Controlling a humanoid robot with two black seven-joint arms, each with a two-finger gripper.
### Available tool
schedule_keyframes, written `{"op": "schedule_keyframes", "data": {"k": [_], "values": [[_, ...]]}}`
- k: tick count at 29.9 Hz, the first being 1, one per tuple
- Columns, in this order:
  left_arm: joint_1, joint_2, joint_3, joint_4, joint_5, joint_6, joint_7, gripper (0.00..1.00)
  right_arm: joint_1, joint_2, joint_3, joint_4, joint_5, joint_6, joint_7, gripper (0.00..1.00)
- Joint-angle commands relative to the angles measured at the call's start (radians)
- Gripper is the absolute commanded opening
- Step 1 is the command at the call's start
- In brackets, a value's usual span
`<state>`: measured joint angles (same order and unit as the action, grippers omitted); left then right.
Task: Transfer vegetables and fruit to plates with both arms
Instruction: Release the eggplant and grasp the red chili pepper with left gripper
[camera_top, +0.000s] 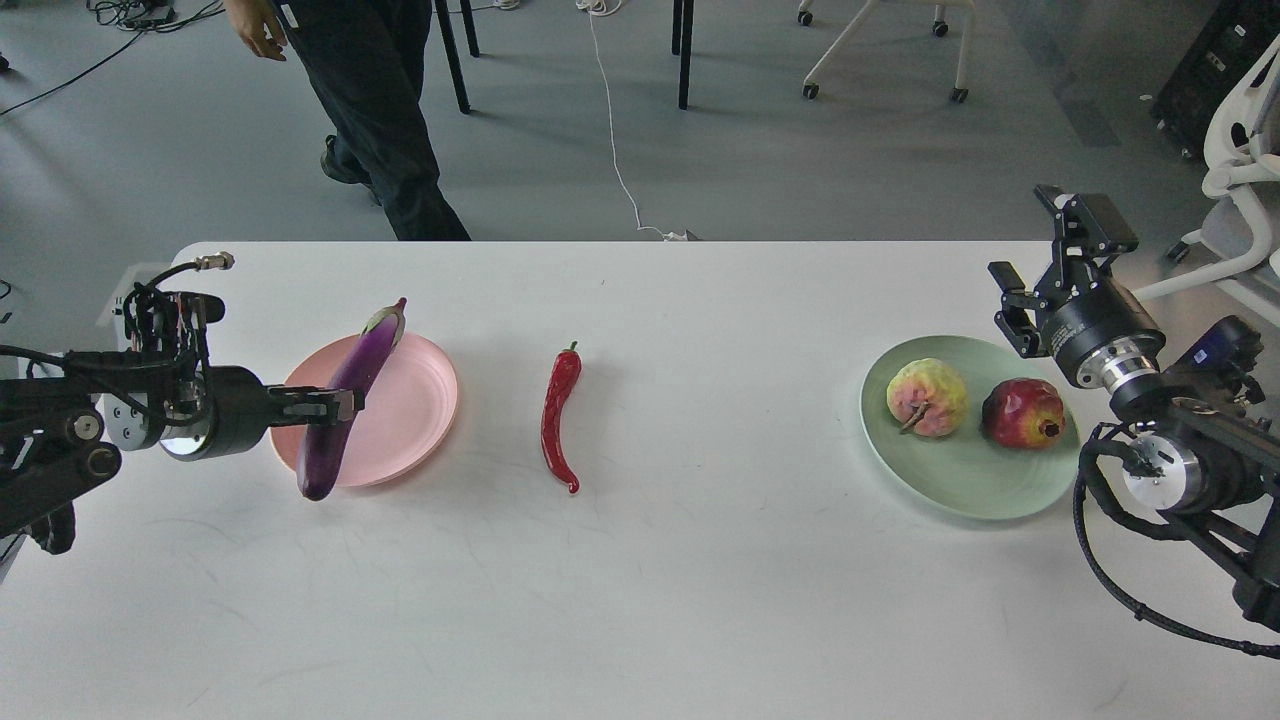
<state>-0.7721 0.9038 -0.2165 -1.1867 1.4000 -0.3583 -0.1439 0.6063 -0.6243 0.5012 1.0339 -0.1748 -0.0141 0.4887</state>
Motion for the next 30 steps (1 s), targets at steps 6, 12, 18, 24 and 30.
{"op": "schedule_keyframes", "data": {"k": [6,12,18,24,30], "values": [[-0.076,0.014,-0.006,-0.004,0.002,-0.005,-0.051,1.00,0.000,0.002,0.000,0.003,0.000,0.000,0.000,0.97],[-0.131,-0.031,-0.015,-0.046,0.002,-0.002,-0.060,1.00,0.000,0.000,-0.001,0.001,0.000,0.000,0.000,0.97],[-0.185,-0.210,-0.012,-0.060,0.011,0.004,-0.013,1.00,0.000,0.000,-0.001,0.001,0.000,0.000,0.000,0.97],[-0.191,-0.393,-0.001,0.045,0.059,0.005,0.030,1.00,-0.003,0.000,-0.003,0.000,0.000,0.000,0.000,0.97],[-0.181,-0.474,0.011,0.157,0.148,0.005,0.030,1.00,-0.003,-0.008,-0.001,-0.002,0.000,-0.001,0.000,0.97]]}}
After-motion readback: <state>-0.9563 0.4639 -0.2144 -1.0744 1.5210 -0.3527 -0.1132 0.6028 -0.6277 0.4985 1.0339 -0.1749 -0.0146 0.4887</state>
